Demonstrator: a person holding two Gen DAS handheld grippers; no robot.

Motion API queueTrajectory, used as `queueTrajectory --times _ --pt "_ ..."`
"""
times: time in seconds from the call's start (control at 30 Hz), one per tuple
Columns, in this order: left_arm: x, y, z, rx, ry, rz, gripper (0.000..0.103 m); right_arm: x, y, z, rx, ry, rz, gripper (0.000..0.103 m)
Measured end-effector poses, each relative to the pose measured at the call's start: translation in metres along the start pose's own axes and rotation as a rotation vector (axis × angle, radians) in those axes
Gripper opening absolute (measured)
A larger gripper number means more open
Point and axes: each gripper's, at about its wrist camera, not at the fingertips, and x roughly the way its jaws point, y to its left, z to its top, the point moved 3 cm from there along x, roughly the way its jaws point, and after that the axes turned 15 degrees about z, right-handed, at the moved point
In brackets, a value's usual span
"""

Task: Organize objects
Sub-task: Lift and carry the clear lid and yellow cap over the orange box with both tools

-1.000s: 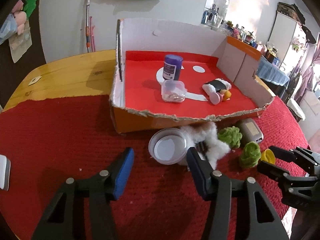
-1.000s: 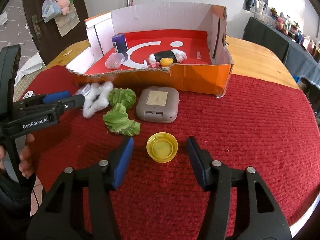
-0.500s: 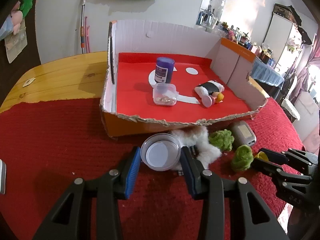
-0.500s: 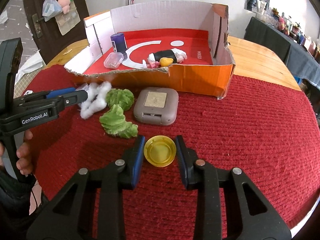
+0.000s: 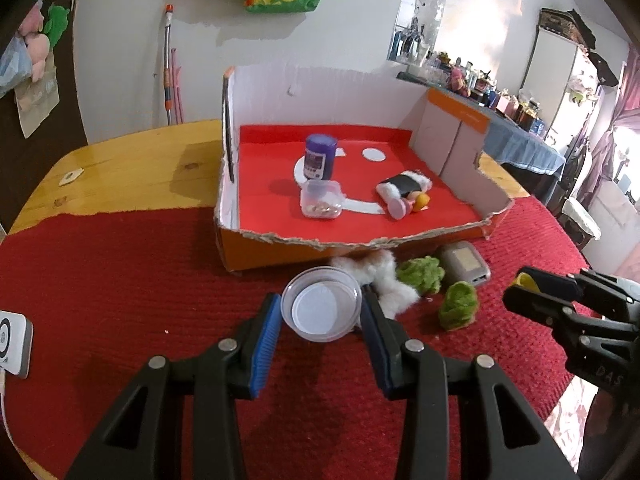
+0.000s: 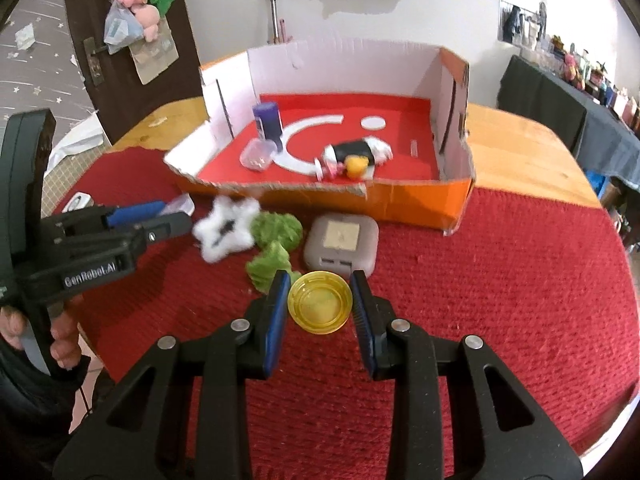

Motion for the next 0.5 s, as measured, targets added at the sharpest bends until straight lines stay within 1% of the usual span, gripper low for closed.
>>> queueTrajectory --times 0.3,0.5 --pt "-0.02 -0.002 0.007 0.002 -0.043 -0.014 0.043 -0.013 0.02 0.017 -0.053 -0.04 0.024 0.029" --pt "-0.021 -0.002 0.007 0.003 -0.04 -0.015 0.043 -0.01 0.02 0.015 -0.05 -0.035 0.028 0.029"
